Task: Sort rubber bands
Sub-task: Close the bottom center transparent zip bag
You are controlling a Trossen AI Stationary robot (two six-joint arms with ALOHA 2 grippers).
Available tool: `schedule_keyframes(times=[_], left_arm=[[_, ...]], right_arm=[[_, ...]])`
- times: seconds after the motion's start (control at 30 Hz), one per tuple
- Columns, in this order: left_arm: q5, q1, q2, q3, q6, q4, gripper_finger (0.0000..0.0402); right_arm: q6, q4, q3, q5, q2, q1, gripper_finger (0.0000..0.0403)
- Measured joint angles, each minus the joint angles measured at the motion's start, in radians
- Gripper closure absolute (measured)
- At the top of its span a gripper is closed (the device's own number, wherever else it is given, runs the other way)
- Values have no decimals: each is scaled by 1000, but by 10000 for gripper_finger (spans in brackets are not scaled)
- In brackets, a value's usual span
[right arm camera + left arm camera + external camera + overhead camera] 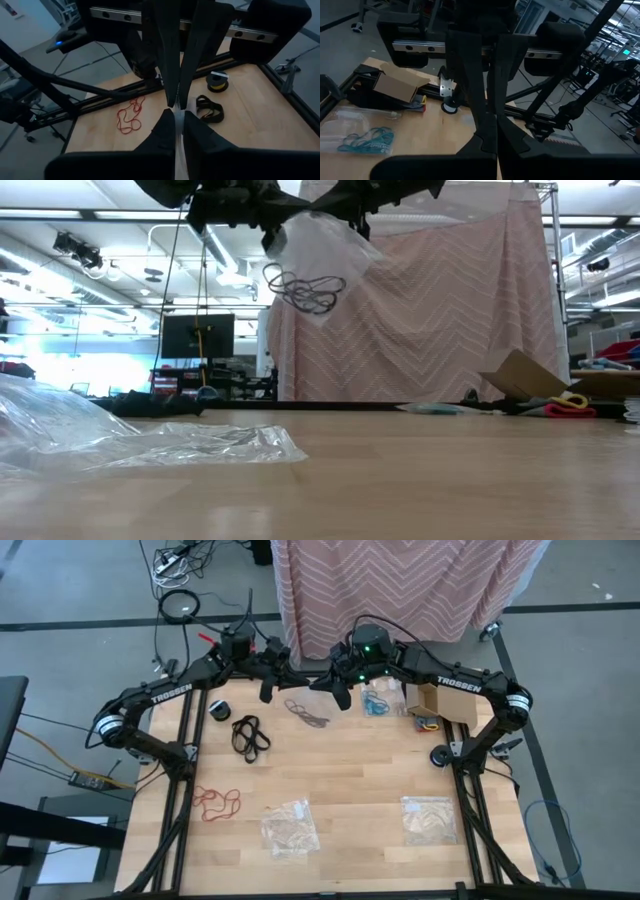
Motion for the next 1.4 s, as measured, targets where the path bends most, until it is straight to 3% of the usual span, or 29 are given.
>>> schedule_keyframes(times=[1.1,1.4], left_arm=[[0,59,-29,60,61,-85,401],[-20,88,-59,61,79,-113,401]], right_arm=[[-23,-115,0,-44,-2,0,402],[-36,-228,-2,-49,-1,0,402]])
